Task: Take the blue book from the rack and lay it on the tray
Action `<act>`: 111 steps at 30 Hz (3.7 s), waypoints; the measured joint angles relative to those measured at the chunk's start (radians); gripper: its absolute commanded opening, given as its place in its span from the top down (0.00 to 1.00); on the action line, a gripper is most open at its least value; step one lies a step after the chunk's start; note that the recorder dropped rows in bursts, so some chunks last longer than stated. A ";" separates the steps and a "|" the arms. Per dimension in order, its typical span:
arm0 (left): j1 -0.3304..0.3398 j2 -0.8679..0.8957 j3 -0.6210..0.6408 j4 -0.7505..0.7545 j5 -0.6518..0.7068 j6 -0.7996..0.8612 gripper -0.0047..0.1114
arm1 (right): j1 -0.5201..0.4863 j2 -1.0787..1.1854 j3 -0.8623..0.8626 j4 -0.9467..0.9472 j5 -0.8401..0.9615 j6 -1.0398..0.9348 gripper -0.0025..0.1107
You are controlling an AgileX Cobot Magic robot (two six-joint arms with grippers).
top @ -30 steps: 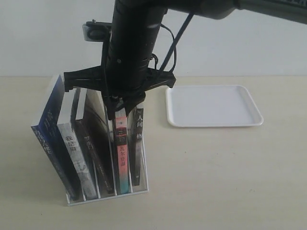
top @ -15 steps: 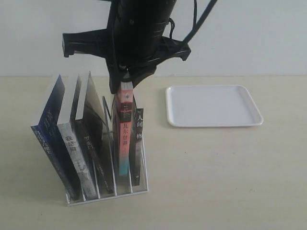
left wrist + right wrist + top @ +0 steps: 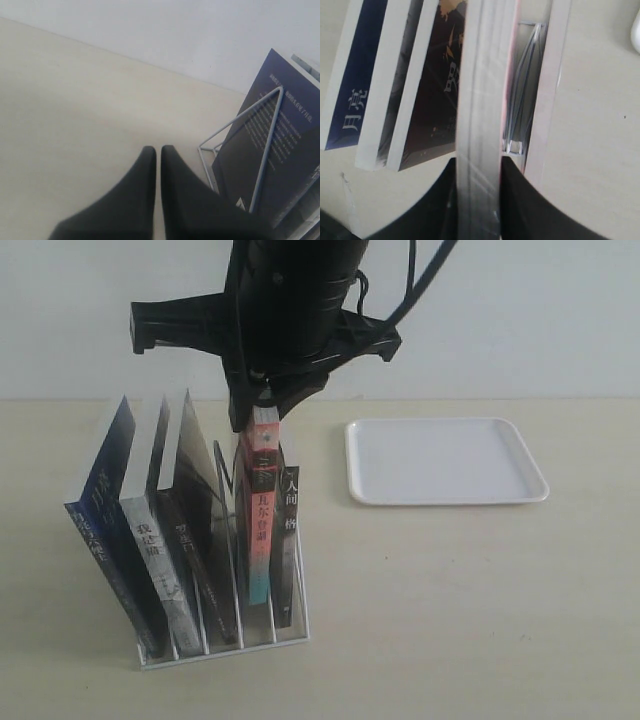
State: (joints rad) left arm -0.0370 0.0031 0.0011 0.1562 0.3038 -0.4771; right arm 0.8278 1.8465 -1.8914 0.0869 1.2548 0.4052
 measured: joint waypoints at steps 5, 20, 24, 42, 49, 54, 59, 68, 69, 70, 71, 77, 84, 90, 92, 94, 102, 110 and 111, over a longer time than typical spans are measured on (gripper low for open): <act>0.000 0.000 0.000 0.000 0.000 0.000 0.92 | 0.000 0.000 0.000 -0.002 0.002 -0.019 0.98; 0.000 0.000 0.000 0.000 0.000 0.000 0.92 | 0.000 0.000 0.000 -0.004 0.002 -0.052 0.98; 0.000 0.000 0.000 0.000 0.000 0.000 0.92 | 0.000 0.010 0.000 -0.004 0.002 -0.052 0.98; 0.000 0.000 0.000 0.000 0.000 0.000 0.92 | 0.000 0.125 0.000 -0.004 -0.023 -0.055 0.95; 0.000 0.000 0.000 0.000 0.000 0.000 0.92 | 0.000 0.126 0.000 -0.014 -0.085 -0.061 0.65; 0.000 0.000 0.000 0.000 0.000 0.000 0.92 | 0.000 0.126 0.000 -0.014 -0.100 -0.064 0.65; 0.000 0.000 0.000 0.000 0.000 0.000 0.92 | 0.000 0.071 0.000 -0.014 -0.054 -0.065 0.65; 0.000 0.000 0.000 0.000 0.000 0.000 0.92 | 0.000 -0.075 -0.002 -0.016 -0.060 -0.065 0.65; 0.000 0.000 0.000 0.000 0.000 0.000 0.92 | 0.000 -0.076 -0.002 -0.016 -0.065 -0.065 0.65; 0.000 0.000 0.000 0.000 0.000 0.000 0.92 | 0.000 -0.076 -0.002 -0.018 -0.069 -0.065 0.65; 0.000 0.000 0.000 0.000 0.000 0.000 0.92 | 0.000 -0.076 -0.002 -0.018 -0.072 -0.065 0.65; 0.000 0.000 0.000 0.000 0.000 0.000 0.92 | 0.000 -0.076 -0.002 0.004 -0.056 -0.062 0.65; 0.000 0.000 0.000 0.000 0.000 0.000 0.92 | 0.000 -0.080 -0.002 0.034 -0.037 -0.142 0.65; 0.000 0.000 0.000 0.000 0.000 0.000 0.92 | 0.000 -0.098 -0.002 0.120 -0.037 -0.187 0.67; 0.000 0.000 0.000 0.000 0.000 0.000 0.92 | 0.000 -0.099 -0.002 0.136 -0.037 -0.204 0.69; 0.000 0.000 0.000 0.000 0.000 0.000 0.92 | 0.000 -0.099 -0.002 0.141 -0.037 -0.216 0.72; 0.000 0.000 0.000 0.000 0.000 0.000 0.92 | 0.000 -0.099 -0.002 0.145 -0.037 -0.239 0.98; 0.000 0.000 0.000 0.000 0.000 0.000 0.92 | 0.032 -0.063 -0.002 0.147 -0.037 -0.239 0.98; 0.000 0.000 0.000 0.000 0.000 0.000 0.92 | 0.049 -0.050 -0.002 0.147 -0.037 -0.239 0.98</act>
State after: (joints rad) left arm -0.0370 0.0031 0.0011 0.1562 0.3038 -0.4771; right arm 0.8763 1.7964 -1.8932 0.2339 1.2177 0.1660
